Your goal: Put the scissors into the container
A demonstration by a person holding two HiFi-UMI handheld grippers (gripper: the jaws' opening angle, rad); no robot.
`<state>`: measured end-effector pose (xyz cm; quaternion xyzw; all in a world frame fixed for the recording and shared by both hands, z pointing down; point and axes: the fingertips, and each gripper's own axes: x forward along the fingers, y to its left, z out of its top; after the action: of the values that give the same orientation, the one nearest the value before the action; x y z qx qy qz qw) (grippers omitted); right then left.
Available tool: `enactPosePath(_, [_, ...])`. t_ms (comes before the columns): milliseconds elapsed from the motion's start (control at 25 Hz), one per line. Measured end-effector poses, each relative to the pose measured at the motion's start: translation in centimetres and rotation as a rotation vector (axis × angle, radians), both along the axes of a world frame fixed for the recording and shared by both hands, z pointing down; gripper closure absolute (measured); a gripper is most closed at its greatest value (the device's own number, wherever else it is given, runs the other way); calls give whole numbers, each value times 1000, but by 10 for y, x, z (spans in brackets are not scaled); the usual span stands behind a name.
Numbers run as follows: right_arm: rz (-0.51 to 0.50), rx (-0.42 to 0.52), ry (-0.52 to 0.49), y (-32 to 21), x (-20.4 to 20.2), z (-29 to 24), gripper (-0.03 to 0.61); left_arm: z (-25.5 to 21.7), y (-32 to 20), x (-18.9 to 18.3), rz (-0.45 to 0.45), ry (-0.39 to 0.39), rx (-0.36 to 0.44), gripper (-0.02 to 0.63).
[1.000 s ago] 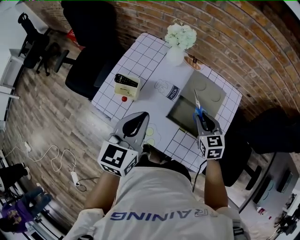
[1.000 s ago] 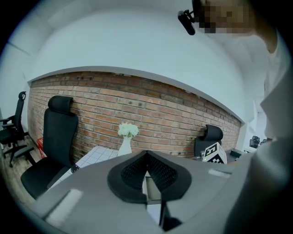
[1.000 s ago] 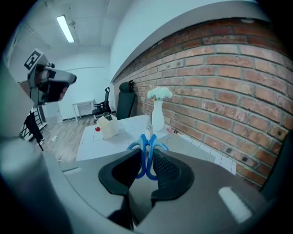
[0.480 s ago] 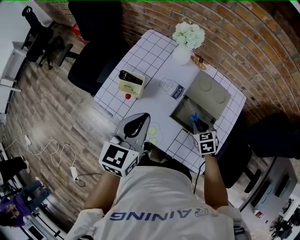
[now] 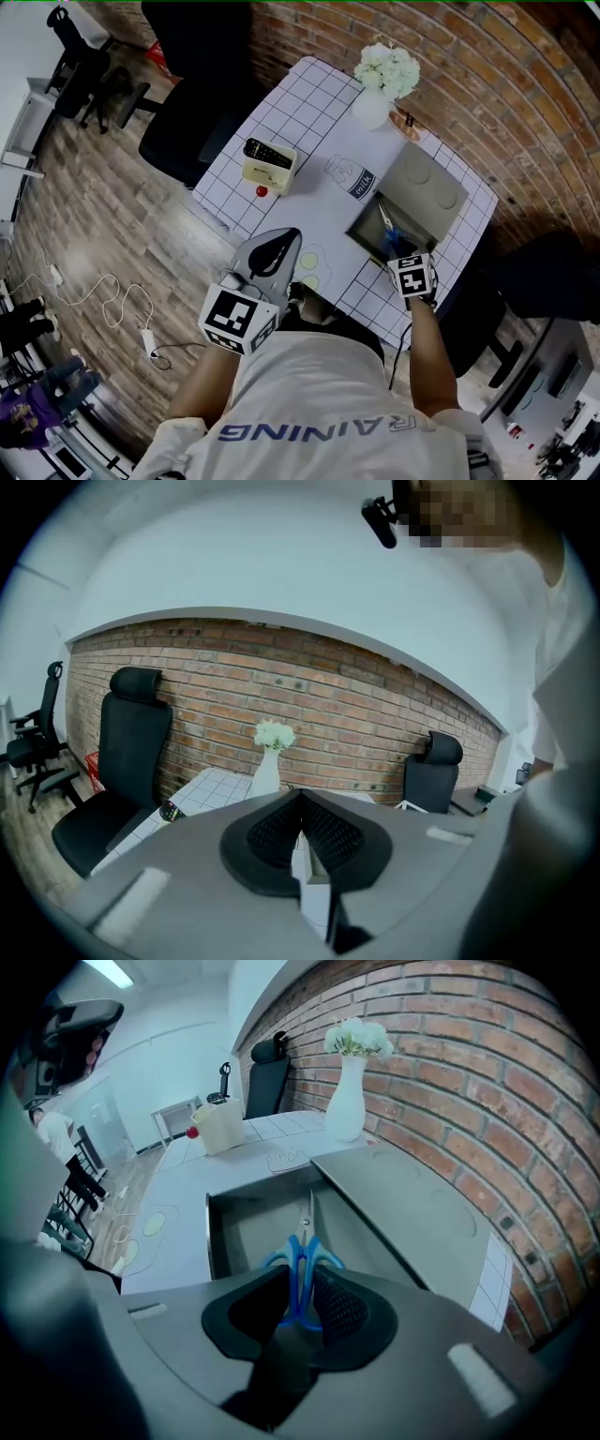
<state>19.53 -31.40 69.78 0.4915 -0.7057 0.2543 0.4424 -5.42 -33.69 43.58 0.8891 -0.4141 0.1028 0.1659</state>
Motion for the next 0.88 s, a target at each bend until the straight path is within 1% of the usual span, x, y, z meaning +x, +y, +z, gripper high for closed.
enactPosePath(160, [21, -38, 11, 0, 2, 8, 476, 2, -2, -1, 2, -1, -6, 612])
enactPosePath(480, [28, -106, 20, 2, 3, 18, 474, 5, -5, 2, 10, 5, -16, 612])
enactPosePath(760, [33, -126, 14, 4, 4, 23, 474, 4, -3, 4, 11, 16, -14, 612])
enactPosePath(880, [34, -120, 4, 4, 4, 20, 470, 3, -3, 6, 11, 19, -14, 612])
